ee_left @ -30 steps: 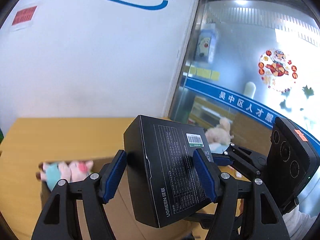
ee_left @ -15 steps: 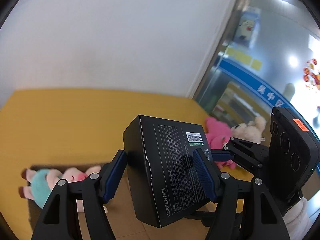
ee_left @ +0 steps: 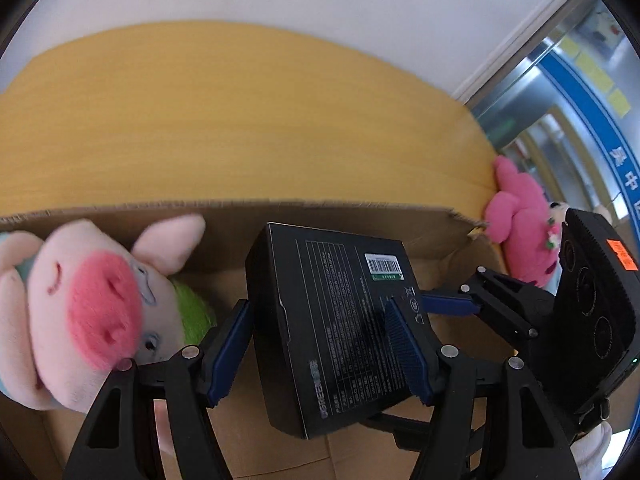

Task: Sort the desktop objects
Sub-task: 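Carry the black box into the cardboard box and open both grippers, then move both grippers to the white plastic device and close on it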

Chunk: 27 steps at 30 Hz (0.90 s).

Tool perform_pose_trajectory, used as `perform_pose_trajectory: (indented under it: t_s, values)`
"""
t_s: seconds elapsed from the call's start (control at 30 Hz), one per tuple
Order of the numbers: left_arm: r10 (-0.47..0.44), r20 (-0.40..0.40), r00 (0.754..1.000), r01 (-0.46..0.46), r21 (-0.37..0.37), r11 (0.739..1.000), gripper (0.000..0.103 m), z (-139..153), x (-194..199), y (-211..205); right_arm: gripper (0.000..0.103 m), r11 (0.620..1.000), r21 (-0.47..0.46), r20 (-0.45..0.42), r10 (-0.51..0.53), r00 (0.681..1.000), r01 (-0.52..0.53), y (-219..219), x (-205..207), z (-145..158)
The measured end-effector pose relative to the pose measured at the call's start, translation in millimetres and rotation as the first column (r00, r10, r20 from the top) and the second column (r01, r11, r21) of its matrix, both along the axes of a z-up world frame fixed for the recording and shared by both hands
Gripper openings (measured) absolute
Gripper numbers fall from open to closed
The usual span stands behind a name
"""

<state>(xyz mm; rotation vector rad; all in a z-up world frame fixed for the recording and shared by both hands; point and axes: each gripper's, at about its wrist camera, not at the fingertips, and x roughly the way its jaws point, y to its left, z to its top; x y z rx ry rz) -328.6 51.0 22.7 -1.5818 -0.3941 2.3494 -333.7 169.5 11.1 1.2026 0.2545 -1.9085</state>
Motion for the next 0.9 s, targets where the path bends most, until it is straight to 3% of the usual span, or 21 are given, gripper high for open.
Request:
perform_pose_trajectory:
  t_s: [0.17, 0.27, 0.37, 0.5, 0.63, 0.7, 0.77, 0.9]
  values:
    - [-0.029, 0.053, 0.998, 0.029, 0.000, 1.000, 0.063, -18.2, 1.7, 7.2, 0.086, 0.995, 0.088, 0.014, -0.044, 0.999, 0.043, -3.6, 3.4, -13.8]
    - [-0.015, -0.020, 1.000, 0.016, 0.006, 1.000, 0.063, -3.4, 13.8, -0.5, 0.087, 0.993, 0.081, -0.007, -0.085, 0.996, 0.085, -2.1, 10.0, -3.7]
    - [-0.014, -0.141, 0.990, 0.010, -0.032, 0.999, 0.065, 28.3, 37.8, -14.8, 0.087, 0.992, 0.034, -0.049, -0.119, 0.992, 0.121, 6.5, 32.9, 20.4]
    - [-0.019, -0.357, 0.934, -0.010, -0.080, 0.997, 0.071, 83.8, 96.2, -34.1, 0.087, 0.971, -0.005, -0.166, -0.238, 0.957, 0.241, 25.6, 89.4, 56.9]
    - [0.012, -0.536, 0.844, -0.082, -0.106, 0.991, 0.097, 123.9, 164.6, -45.3, 0.091, 0.918, -0.063, -0.270, -0.393, 0.879, 0.391, 45.1, 137.4, 83.1]
    - [0.019, -0.594, 0.804, -0.115, -0.124, 0.986, 0.102, 133.6, 206.5, -52.0, 0.092, 0.889, -0.122, -0.289, -0.458, 0.841, 0.442, 59.1, 169.8, 90.9]
    - [0.011, -0.622, 0.783, -0.121, -0.135, 0.983, 0.102, 134.2, 236.8, -50.8, 0.092, 0.868, -0.151, -0.306, -0.496, 0.813, 0.473, 70.5, 197.8, 84.8]
    - [0.016, -0.642, 0.766, -0.122, -0.122, 0.985, 0.102, 124.2, 280.0, -47.9, 0.092, 0.845, -0.173, -0.347, -0.533, 0.772, 0.506, 67.3, 236.2, 72.0]
